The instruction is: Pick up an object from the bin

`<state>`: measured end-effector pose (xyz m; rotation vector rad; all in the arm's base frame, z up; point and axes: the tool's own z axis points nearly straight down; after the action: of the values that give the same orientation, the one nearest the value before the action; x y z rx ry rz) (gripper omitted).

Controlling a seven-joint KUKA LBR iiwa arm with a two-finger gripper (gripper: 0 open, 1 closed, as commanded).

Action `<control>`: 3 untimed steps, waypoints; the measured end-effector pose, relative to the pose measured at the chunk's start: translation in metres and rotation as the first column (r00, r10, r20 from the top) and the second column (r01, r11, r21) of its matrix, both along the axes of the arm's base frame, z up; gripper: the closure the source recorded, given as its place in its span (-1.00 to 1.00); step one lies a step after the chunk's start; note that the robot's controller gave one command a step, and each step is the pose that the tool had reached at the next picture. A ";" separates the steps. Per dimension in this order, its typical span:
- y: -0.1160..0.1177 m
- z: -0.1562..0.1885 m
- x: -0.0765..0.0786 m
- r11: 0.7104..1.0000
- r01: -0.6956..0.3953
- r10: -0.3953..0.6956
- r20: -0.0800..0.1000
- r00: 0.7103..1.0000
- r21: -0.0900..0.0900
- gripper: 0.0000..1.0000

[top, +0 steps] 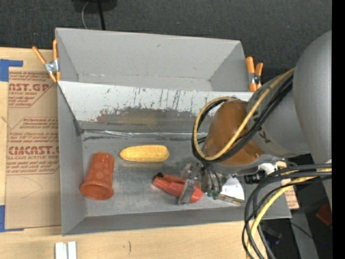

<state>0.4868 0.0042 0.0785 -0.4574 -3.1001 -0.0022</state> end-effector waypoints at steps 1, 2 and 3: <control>0.020 -0.007 -0.002 0.995 -0.098 0.098 0.011 0.995 -0.004 1.00; 0.020 -0.007 -0.002 0.995 -0.098 0.098 0.011 0.995 -0.004 1.00; 0.020 -0.003 -0.004 0.995 -0.098 0.098 0.007 0.995 -0.003 1.00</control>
Offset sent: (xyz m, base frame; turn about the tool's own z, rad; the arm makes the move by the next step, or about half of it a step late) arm 0.0000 0.0000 0.0000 0.0000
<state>0.4832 0.0241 0.0760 -0.3056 -3.1259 0.0009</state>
